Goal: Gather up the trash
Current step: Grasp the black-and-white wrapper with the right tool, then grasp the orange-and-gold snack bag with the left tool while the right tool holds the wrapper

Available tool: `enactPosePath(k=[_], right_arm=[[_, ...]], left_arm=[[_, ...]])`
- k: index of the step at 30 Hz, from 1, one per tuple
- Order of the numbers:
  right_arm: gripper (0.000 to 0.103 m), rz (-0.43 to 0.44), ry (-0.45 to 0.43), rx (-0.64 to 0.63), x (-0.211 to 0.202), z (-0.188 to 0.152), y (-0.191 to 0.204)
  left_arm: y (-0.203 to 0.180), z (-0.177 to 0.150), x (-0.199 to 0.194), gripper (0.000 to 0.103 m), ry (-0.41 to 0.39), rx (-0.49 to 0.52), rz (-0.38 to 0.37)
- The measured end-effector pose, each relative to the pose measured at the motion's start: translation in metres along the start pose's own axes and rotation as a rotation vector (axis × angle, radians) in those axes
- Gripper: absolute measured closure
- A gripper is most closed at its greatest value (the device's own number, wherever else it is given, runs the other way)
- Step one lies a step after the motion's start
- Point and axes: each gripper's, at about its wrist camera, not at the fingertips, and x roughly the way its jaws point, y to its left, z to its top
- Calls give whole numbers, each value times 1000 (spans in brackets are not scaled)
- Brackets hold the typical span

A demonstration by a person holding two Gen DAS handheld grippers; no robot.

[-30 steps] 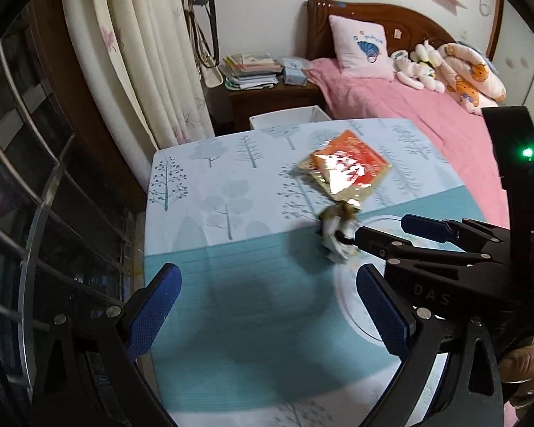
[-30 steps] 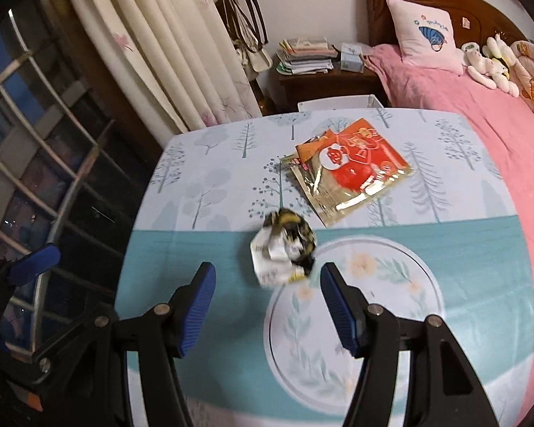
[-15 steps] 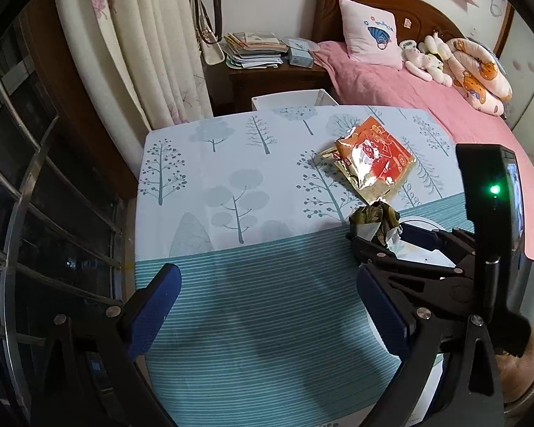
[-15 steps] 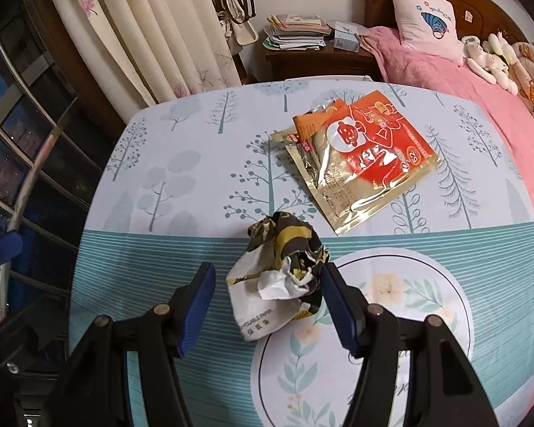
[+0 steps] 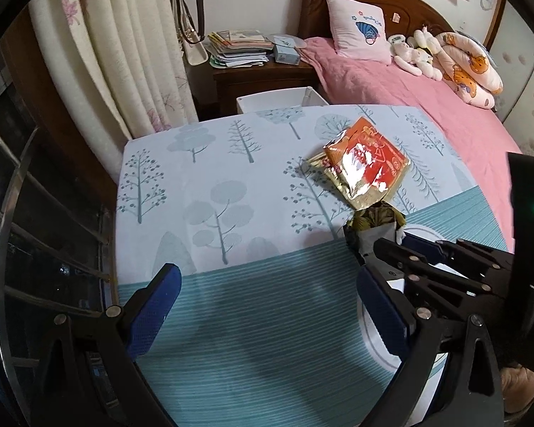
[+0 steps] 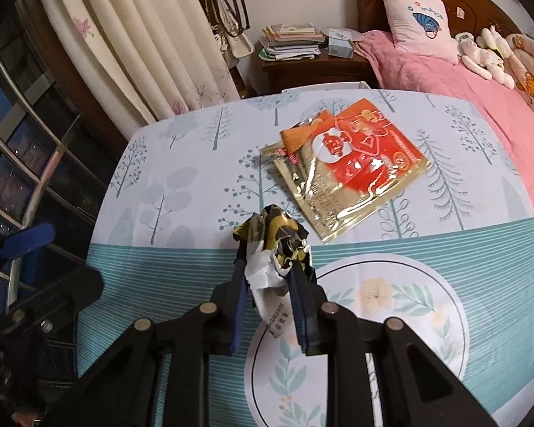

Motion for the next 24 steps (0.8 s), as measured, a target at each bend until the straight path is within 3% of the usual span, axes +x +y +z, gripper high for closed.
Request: enactPosePath(k=[10,18,24], right_arm=[[82,-51,-73,93,-17,27,-46],[84,-92,-78,217,-4,37,-94],[85,-89,-75,288,11,43,-115]], left_arm=[[-23,39,30,5,13,53,-77],[-42,93,85,5,49,89,-193],[-61,129,135,5,125,147,-246]])
